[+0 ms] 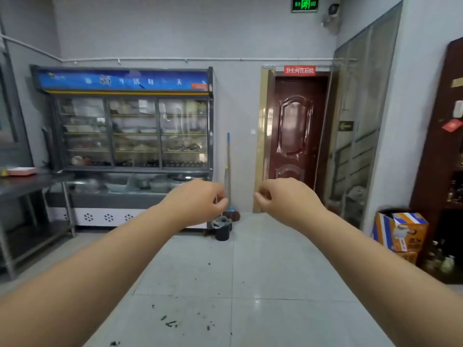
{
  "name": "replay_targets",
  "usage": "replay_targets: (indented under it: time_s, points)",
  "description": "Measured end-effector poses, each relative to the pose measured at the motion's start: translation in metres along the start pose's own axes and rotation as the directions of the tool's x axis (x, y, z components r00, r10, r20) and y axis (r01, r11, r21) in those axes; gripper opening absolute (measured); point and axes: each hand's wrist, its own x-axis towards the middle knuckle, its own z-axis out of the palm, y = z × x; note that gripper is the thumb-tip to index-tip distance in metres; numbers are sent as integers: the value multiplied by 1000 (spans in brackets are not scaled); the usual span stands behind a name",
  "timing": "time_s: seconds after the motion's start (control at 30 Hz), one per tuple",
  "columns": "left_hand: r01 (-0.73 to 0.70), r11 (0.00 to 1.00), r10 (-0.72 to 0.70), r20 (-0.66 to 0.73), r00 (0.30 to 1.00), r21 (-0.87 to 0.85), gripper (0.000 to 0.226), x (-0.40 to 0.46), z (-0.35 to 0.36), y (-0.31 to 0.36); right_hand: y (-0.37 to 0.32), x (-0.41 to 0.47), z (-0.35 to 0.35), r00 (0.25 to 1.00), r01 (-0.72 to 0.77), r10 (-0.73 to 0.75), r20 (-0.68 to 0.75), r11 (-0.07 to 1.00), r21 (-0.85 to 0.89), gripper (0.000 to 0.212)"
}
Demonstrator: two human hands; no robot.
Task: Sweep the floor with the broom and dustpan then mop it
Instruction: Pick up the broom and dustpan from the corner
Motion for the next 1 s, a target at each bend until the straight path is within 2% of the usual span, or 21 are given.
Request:
replay_targets:
  time_s: [0.13, 0.33, 0.63, 0.83, 1.0]
  points:
    - [46, 999, -45, 95, 994, -7, 26, 61, 57, 19, 63, 23, 33, 997, -27, 30, 75, 999, -41, 27]
    - [63, 997, -55, 174, 983, -38, 23, 150, 140, 27, 154, 73, 101, 983, -131, 126, 134, 991, 29, 30]
    - [62, 996, -42, 292, 956, -61, 25, 294, 275, -30, 243, 184, 257, 916, -203, 190, 353, 979, 2, 30]
    - [57, 991, -16, 312, 950, -124, 25, 412, 338, -67, 315, 273, 319, 894, -312, 279, 350, 949, 43, 31]
    - [134, 967, -31, 424, 905, -217, 25, 499, 398, -71, 387, 323, 366, 843, -429, 378, 382, 902, 53, 28]
